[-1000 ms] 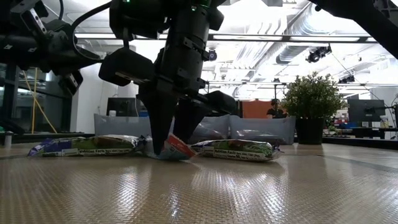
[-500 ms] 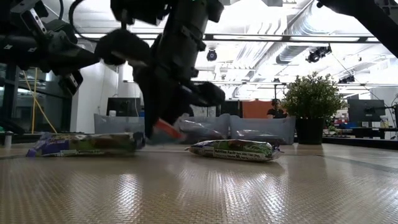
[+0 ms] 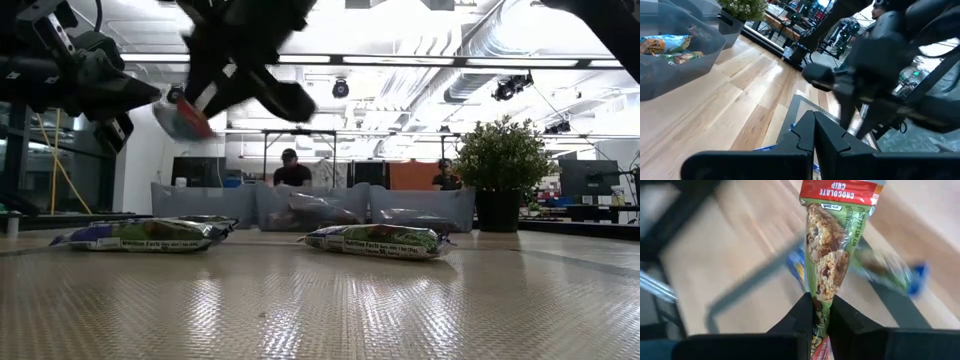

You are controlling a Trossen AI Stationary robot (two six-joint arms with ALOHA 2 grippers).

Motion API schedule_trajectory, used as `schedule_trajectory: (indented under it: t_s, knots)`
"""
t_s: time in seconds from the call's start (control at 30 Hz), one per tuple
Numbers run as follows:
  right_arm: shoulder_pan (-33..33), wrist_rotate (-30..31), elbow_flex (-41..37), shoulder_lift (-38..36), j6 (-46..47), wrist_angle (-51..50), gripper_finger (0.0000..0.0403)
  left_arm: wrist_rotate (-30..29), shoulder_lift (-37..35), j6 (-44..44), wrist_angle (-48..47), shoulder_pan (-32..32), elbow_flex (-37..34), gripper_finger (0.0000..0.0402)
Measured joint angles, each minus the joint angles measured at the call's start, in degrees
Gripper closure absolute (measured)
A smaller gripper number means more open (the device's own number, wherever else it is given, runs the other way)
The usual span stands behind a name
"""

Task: Pick and place Granola Bars by type
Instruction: Put the red granola bar into the right black bin

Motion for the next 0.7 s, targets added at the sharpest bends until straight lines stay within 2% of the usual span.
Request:
schedule_trajectory:
  t_s: [0.27, 0.7]
  knots:
    - [0.0, 0.5, 0.1, -0.6, -11.7, 20.1, 0.0372, 0.0, 0.0, 0.0, 0.0, 0.0, 0.0, 0.0401]
    - [-0.7, 0.7, 0.2, -0.8, -22.9, 41.3, 0.0375, 0.0, 0.0, 0.0, 0.0, 0.0, 0.0, 0.0401]
